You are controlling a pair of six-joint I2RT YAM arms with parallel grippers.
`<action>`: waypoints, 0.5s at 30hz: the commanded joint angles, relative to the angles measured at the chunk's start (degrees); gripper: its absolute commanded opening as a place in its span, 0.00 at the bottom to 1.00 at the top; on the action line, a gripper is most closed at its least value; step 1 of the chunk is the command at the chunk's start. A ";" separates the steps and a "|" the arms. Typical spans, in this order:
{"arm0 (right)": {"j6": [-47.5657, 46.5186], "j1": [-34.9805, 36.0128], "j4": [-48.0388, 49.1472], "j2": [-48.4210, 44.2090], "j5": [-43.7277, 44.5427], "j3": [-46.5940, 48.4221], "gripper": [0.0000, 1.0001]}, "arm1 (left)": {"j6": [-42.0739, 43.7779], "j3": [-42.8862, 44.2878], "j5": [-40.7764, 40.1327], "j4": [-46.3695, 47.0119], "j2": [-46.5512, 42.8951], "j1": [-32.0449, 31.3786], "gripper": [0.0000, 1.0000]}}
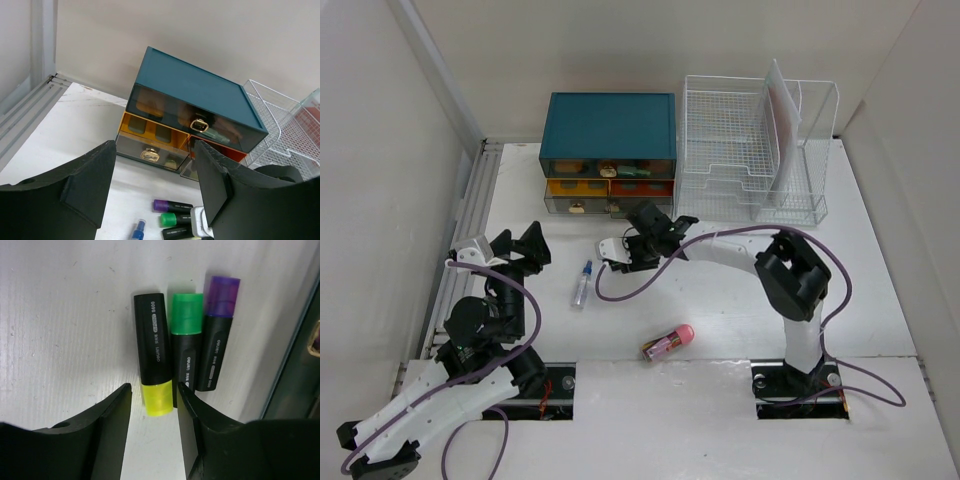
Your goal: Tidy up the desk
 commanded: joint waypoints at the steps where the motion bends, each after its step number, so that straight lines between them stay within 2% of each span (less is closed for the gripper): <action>1: -1.69 0.36 -1.16 1.55 -1.75 0.67 0.47 | 0.29 -0.39 0.43 1.70 -0.28 0.02 0.61; 5: -2.22 0.36 -2.21 3.74 -1.75 1.29 0.43 | 0.29 -0.39 0.43 1.70 -0.28 0.02 0.61; 15: -1.70 0.36 -2.39 5.50 -0.61 2.87 0.43 | 0.29 -0.39 0.95 1.70 -0.28 0.02 0.62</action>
